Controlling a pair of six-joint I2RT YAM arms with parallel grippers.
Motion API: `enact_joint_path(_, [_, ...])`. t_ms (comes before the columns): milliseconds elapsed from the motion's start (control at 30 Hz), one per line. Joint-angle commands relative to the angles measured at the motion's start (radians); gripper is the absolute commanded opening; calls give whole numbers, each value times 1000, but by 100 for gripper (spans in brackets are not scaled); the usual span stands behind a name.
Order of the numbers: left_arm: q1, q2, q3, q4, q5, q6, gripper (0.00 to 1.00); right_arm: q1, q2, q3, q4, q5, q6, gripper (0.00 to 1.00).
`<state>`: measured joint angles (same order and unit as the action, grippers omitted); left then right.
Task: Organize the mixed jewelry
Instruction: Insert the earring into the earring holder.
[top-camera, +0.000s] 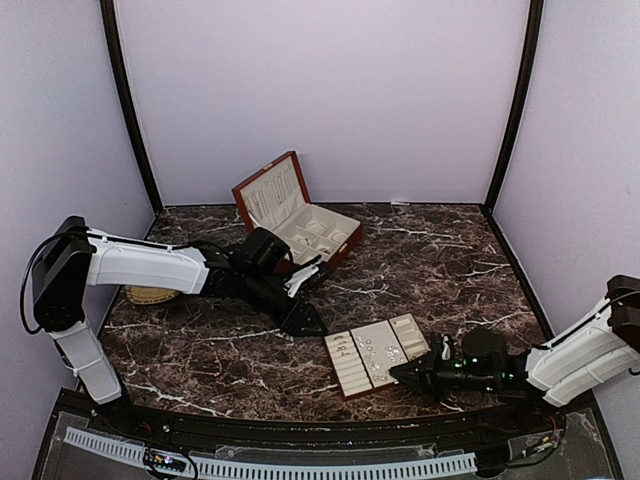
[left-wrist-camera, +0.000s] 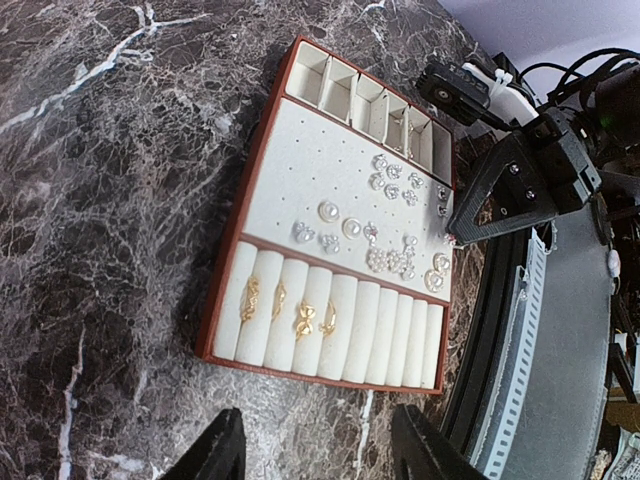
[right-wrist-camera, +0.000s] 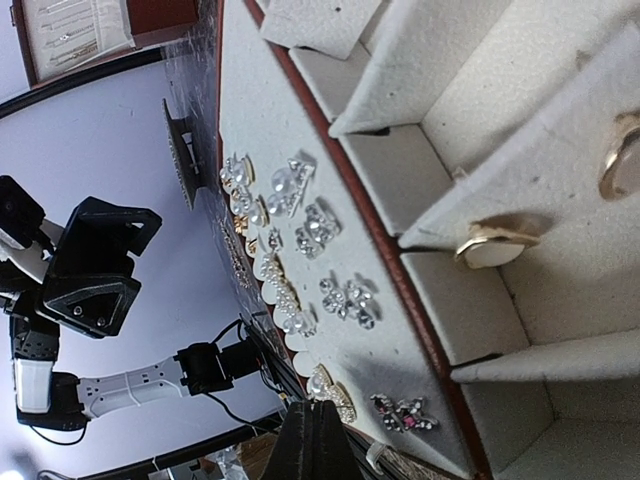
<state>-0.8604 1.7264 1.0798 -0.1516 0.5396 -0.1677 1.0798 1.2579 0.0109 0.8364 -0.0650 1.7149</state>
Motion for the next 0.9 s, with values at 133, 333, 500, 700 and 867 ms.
enact_joint_path(133, [-3, -7, -7, -14, 4, 14, 52, 9, -34, -127, -17, 23, 10, 0])
enact_joint_path(333, [-3, -9, -7, -14, 5, 14, 52, 9, -50, -131, -38, 28, 11, 0])
enact_joint_path(500, [-3, -9, -7, -14, 5, 14, 52, 9, -32, -128, -21, 24, 10, 0])
enact_joint_path(700, [-2, -9, -7, -14, 5, 13, 52, 9, -2, -129, 7, 19, 9, 0])
enact_joint_path(867, [-2, -11, -7, -14, 4, 14, 52, 9, 33, -131, 47, 18, 8, 0])
